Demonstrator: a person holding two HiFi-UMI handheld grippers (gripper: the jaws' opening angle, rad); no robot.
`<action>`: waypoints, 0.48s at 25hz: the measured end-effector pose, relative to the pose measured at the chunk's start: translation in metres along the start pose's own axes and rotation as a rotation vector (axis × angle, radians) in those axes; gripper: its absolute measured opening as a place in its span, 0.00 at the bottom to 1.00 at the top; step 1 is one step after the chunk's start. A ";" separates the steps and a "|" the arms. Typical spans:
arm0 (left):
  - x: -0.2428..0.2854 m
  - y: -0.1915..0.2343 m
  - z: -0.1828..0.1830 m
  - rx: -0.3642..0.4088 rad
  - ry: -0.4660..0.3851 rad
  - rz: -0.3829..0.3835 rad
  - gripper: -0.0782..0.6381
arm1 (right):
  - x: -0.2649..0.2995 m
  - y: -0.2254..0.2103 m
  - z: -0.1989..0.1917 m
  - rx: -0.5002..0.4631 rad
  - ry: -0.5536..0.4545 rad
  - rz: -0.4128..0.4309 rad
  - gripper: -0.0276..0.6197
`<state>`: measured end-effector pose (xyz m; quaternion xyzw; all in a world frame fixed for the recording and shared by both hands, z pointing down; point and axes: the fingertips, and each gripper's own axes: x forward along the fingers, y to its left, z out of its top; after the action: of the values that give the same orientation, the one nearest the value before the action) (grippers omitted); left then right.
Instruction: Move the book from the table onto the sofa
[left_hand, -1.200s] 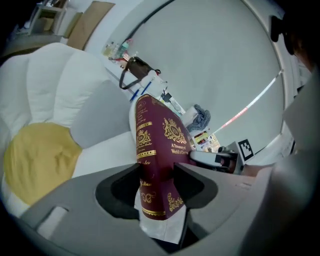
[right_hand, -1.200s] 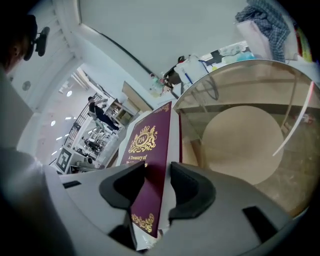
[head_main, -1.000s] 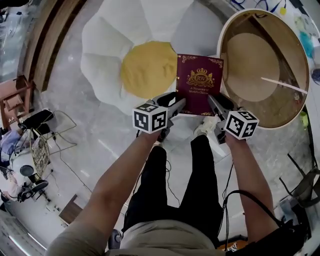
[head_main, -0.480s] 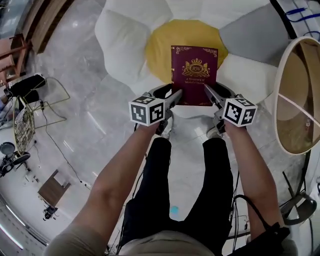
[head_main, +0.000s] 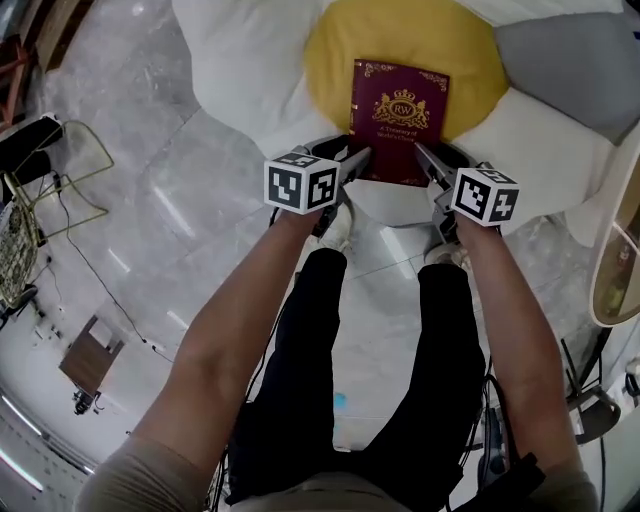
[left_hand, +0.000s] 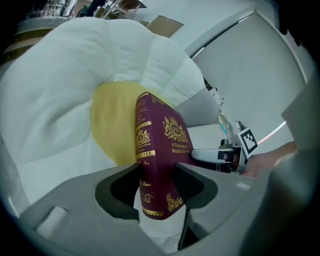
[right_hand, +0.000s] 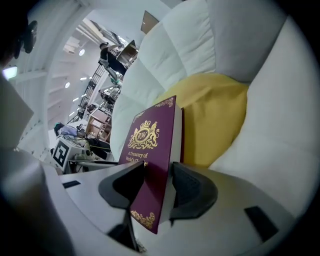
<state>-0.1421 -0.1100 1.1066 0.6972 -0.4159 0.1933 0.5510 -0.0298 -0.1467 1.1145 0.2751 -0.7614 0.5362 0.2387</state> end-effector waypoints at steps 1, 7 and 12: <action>0.003 0.002 -0.002 -0.004 0.005 -0.002 0.40 | 0.001 -0.002 -0.002 0.005 0.000 -0.008 0.32; -0.005 0.000 0.003 0.027 0.029 0.003 0.40 | -0.010 0.002 0.000 -0.014 0.009 -0.064 0.33; -0.049 -0.030 0.015 0.064 0.032 -0.003 0.40 | -0.061 0.032 0.009 -0.036 -0.019 -0.095 0.31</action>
<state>-0.1497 -0.1045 1.0485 0.7120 -0.3995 0.2170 0.5352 -0.0070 -0.1362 1.0494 0.3118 -0.7592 0.5079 0.2617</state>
